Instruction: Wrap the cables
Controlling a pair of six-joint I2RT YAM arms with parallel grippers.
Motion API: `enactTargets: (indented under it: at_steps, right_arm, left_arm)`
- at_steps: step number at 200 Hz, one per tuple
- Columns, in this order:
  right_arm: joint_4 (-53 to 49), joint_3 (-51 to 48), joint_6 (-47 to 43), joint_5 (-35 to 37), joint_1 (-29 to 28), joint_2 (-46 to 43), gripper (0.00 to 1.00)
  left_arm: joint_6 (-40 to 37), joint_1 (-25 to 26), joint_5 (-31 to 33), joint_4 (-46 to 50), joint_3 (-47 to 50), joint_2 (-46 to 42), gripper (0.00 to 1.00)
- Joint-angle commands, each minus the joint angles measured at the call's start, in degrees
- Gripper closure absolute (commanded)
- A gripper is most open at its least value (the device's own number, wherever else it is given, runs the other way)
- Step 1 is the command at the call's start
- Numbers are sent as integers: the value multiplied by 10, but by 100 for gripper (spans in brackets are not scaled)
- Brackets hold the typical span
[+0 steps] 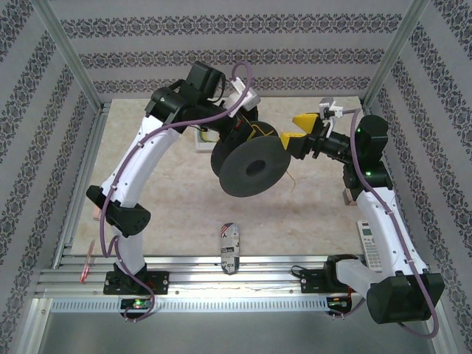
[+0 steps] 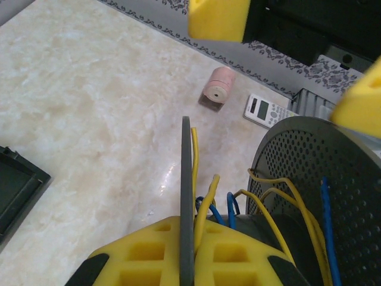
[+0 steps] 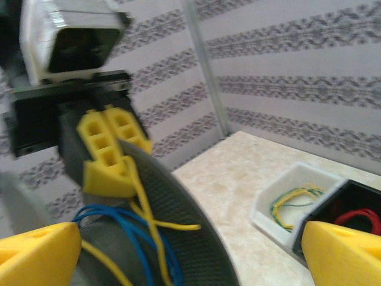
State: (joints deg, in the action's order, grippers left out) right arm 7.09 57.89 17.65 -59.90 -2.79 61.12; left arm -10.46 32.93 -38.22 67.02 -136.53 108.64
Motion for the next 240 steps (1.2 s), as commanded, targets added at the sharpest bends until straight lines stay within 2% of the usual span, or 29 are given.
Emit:
enactTargets:
  at_steps: [1,49,94,126,146,150,160,176,222,240]
  right_arm:
    - [29,-11,-8,-70,-7,-23,8]
    - [30,-22,5,-97,-8,-52,13]
    - [22,-14,-7,-95,-40,-19,19]
    - [20,0,-14,-92,-67,0,28]
    - [20,11,-14,-100,-86,6,43]
    - [21,12,-14,-103,-90,7,50]
    - [20,14,-16,-104,-100,8,77]
    - [19,12,-20,-99,-111,10,100]
    - [25,4,-23,-81,-115,4,100]
    - [34,7,-19,-83,-103,1,100]
  left_arm:
    - [-10,-19,-69,-7,-21,-18,100]
    - [-7,-34,-96,-12,-21,-16,100]
    - [-3,-35,-150,-26,-21,-16,100]
    - [-2,-35,-167,-27,-22,-14,100]
    - [0,-35,-161,-28,-22,-12,100]
    - [1,-35,-159,-29,-22,-12,100]
    - [3,-35,-155,-32,-22,-10,100]
    - [6,-36,-151,-36,-22,-6,100]
    - [11,-37,-145,-40,-26,0,100]
    - [6,-41,-142,-31,-24,-6,85]
